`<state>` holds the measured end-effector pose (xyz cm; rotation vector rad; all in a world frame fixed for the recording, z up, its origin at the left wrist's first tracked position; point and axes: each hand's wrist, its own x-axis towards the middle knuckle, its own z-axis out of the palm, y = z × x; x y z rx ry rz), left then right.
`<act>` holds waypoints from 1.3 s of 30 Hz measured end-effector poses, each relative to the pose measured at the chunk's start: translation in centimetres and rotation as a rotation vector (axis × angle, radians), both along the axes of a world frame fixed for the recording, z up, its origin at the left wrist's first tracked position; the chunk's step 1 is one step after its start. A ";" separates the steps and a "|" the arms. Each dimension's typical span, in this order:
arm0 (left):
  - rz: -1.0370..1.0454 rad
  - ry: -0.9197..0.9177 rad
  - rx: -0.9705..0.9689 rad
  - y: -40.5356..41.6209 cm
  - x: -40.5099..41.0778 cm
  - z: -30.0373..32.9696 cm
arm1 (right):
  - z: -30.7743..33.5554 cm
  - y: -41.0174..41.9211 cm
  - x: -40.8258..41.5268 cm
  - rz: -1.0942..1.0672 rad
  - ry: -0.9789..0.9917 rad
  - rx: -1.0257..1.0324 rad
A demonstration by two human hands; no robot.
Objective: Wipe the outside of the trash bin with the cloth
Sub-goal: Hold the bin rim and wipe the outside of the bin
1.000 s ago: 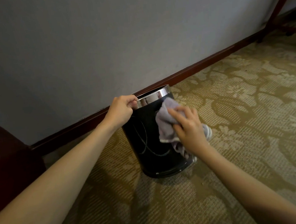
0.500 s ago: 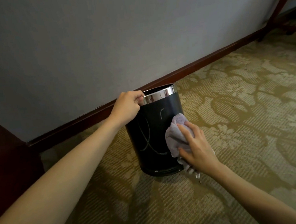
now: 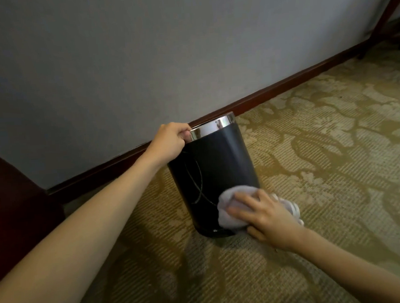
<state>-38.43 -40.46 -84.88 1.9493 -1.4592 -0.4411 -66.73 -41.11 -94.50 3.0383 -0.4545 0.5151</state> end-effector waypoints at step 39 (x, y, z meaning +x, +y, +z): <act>0.055 -0.015 0.094 -0.4 -0.6 1.0 | -0.5 -1.1 -3.1 -0.261 -0.046 0.395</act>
